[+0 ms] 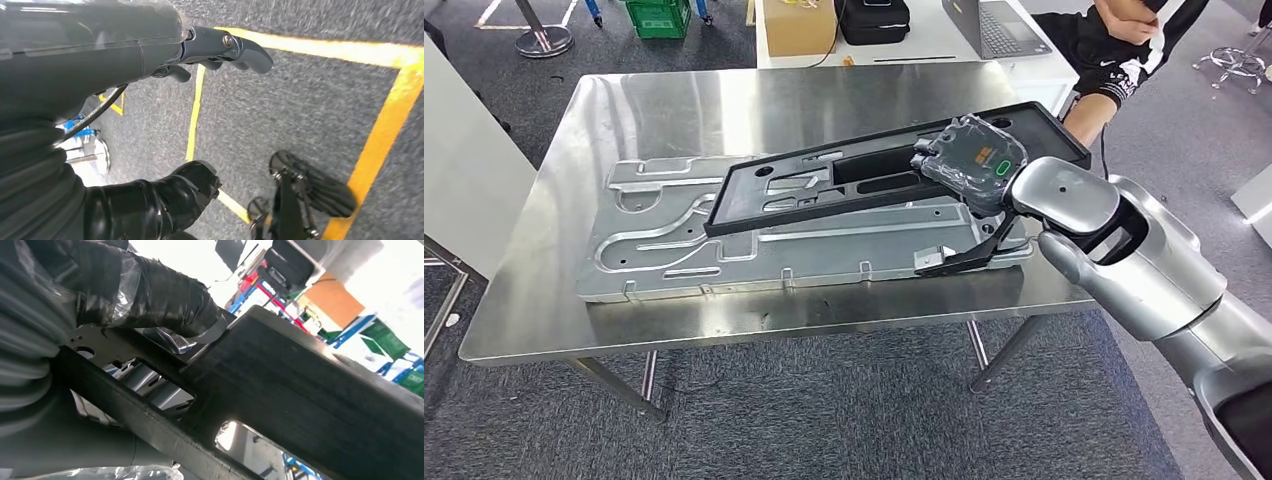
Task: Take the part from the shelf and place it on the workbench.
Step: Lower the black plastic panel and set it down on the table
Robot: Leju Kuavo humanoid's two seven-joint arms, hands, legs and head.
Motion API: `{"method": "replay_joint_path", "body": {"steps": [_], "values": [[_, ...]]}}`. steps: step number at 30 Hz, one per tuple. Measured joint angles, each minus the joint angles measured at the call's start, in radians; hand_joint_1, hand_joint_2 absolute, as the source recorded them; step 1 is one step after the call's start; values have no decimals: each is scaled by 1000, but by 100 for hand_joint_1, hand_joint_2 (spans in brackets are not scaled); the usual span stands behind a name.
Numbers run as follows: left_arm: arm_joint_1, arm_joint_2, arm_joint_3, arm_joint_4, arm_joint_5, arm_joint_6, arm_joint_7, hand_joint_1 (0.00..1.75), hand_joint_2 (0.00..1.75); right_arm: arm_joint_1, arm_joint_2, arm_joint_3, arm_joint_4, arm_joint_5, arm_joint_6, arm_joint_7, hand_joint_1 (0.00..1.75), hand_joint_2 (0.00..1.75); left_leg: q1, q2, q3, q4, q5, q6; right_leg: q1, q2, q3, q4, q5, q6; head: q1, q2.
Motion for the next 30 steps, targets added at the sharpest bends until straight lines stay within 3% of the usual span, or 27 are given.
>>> {"method": "replay_joint_path", "body": {"steps": [1,2,4,6,9,13,25,27,30], "values": [[0,0,2,0,0,0,2,0,175,1,-2,1,0,0,0,0,175,175,-2,-2,4,1,-6,-1,2,0,-11,-2,17,-4,0,0],[0,0,4,0,0,0,3,0,175,2,-3,2,0,0,0,-1,175,175,-4,-3,11,3,-13,-2,6,0,-3,-44,55,-11,0,0],[0,-2,5,0,0,0,4,0,175,2,-5,2,0,-2,-1,-1,175,175,-8,-6,26,3,-26,-4,15,1,41,-173,137,-33,-1,0],[-1,-6,6,0,0,1,4,0,175,0,-7,2,0,-5,-2,-1,175,175,-5,-7,31,-2,-34,-13,26,1,70,-255,167,-51,-3,0],[-1,-8,7,0,0,7,5,0,175,0,-8,3,-1,-6,-3,-1,175,175,-1,-6,33,-2,-29,-25,31,2,89,-282,173,-55,-4,0],[-4,-9,8,0,0,12,6,0,175,1,-10,3,-3,-6,-4,-1,175,175,-1,-6,46,-13,-39,-29,29,3,94,-285,163,-52,-3,0],[-2,-8,8,0,0,16,7,0,175,6,-11,3,-3,-8,-4,-1,175,175,-2,-6,53,-22,-46,-34,28,3,95,-280,159,-56,-3,0],[-2,-6,8,0,0,16,7,0,175,7,-12,4,-3,-9,-4,-1,175,175,-4,-4,54,-31,-48,-22,25,2,98,-275,170,-47,-3,0],[-3,-4,8,0,0,15,9,0,175,7,-9,5,-2,-11,-3,-2,175,175,0,-3,88,-62,-43,4,22,3,85,-238,170,-34,-2,0]]}}
